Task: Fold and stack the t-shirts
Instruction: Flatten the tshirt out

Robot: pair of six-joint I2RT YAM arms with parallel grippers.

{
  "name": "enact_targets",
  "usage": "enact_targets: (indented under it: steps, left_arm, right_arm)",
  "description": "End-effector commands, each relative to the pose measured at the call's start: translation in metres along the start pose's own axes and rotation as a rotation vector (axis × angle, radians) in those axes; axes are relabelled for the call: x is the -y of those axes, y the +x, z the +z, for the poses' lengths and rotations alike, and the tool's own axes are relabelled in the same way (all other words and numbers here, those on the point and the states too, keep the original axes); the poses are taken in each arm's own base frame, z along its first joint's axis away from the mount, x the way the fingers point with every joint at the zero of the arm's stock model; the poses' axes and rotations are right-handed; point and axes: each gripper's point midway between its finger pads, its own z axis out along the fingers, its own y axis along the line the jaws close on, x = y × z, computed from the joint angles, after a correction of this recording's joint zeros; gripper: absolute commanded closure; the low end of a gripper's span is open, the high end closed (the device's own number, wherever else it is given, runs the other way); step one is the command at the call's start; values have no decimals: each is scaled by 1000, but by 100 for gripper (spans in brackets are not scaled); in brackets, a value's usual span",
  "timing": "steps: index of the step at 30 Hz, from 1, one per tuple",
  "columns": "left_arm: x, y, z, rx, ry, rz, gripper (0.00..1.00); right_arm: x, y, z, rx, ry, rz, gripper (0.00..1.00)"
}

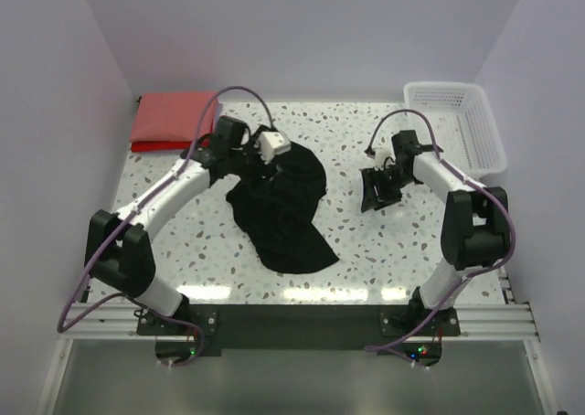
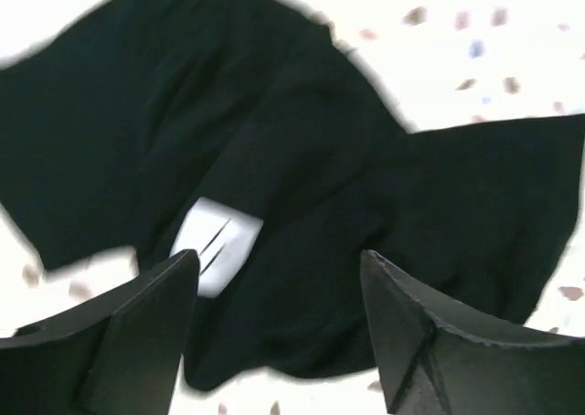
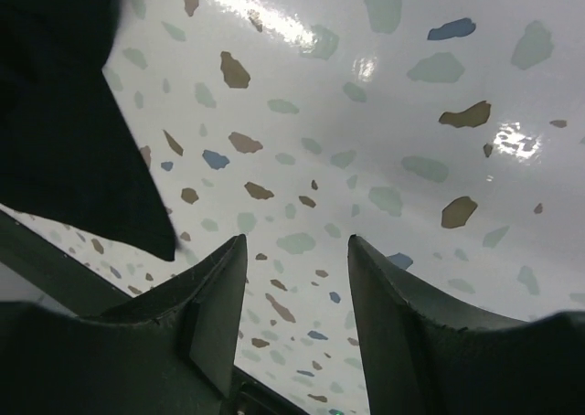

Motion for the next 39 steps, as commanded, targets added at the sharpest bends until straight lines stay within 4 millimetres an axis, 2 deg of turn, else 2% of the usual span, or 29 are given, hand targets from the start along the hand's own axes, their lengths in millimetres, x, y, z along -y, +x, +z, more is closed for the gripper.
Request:
enact_targets:
  steps: [1, 3, 4, 5, 6, 8, 9, 10, 12, 13, 15, 16, 18, 19, 21, 22, 23, 24, 25, 26, 27, 28, 29, 30, 32, 33, 34, 36, 39]
  left_arm:
    - [54, -23, 28, -23, 32, 236, 26]
    - [67, -10, 51, -91, 35, 306, 26]
    - [82, -8, 60, -109, 50, 348, 27]
    - [85, 1, 72, -139, 55, 367, 26]
    - [84, 6, 78, -170, 32, 405, 26]
    - [95, 17, 93, -215, 42, 459, 26]
    - [92, 23, 96, -246, 22, 498, 26]
    - [96, 31, 103, -278, 23, 520, 30]
    - [92, 33, 105, -296, 6, 535, 40]
    - [92, 31, 103, -294, -1, 536, 56]
    - [89, 28, 99, -290, -17, 545, 69]
    - [87, 19, 92, -271, -25, 542, 84]
    - [85, 11, 79, -239, 11, 487, 100]
    - [84, -14, 60, -159, 19, 460, 100]
    - [79, -33, 29, -46, 107, 346, 100]
    - [76, -52, 2, 35, 90, 329, 100]
    - [72, -58, -12, 72, 79, 295, 100]
    - [58, -61, -28, 108, 54, 258, 100]
    - [53, -67, -49, 152, 21, 247, 100]
    - [46, -66, -61, 164, -3, 215, 100]
    - [24, -62, -76, 182, -58, 165, 100]
    - [14, -62, -94, 209, -105, 132, 100]
    - [5, -57, -103, 219, -130, 62, 100]
    - [-20, -43, -118, 217, -194, -14, 100]
    - [-39, -11, -130, 172, -273, -129, 100]
    - [-61, 10, -141, 150, -351, -206, 100]
    - [-72, 32, -141, 115, -396, -267, 100]
    - [-102, 68, -158, 96, -498, -427, 100]
    - [-103, 96, -145, 41, -438, -525, 100]
  right_arm:
    - [-19, 4, -8, 38, -67, 37, 48]
    - [-20, 8, -6, 35, -71, 54, 49]
    - [-20, 12, -5, 29, -74, 60, 49]
    - [-21, 12, -7, 35, -72, 57, 49]
    - [-22, 13, -7, 37, -72, 57, 49]
    - [-23, 16, -9, 39, -70, 53, 49]
    - [-23, 18, -10, 37, -69, 50, 49]
    - [-23, 20, -11, 34, -68, 48, 49]
    - [-23, 21, -11, 38, -64, 43, 49]
    - [-22, 22, -11, 35, -61, 41, 49]
    - [-24, 23, -11, 36, -66, 36, 49]
    - [-24, 24, -12, 37, -69, 36, 49]
    - [-24, 24, -11, 38, -73, 30, 49]
    - [-24, 23, -11, 38, -75, 28, 49]
    - [-24, 21, -11, 43, -78, 20, 49]
    - [-24, 20, -11, 44, -80, 18, 49]
    - [-25, 18, -11, 47, -83, 16, 49]
    - [-26, 15, -11, 53, -93, 11, 49]
    - [-26, 15, -10, 51, -96, 8, 49]
    - [-26, 14, -10, 51, -100, 6, 49]
    - [-26, 10, -10, 58, -101, 0, 49]
    - [-26, 10, -9, 56, -101, -2, 49]
    - [-26, 8, -9, 58, -103, -9, 49]
    - [-25, 6, -9, 64, -99, -11, 49]
    - [-26, 3, -9, 75, -101, -18, 49]
    - [-28, 2, -9, 76, -105, -22, 49]
    - [-32, 2, -7, 74, -100, -44, 49]
    - [-40, 3, -4, 72, -94, -84, 48]
    - [-57, 7, 8, 54, -84, -178, 45]
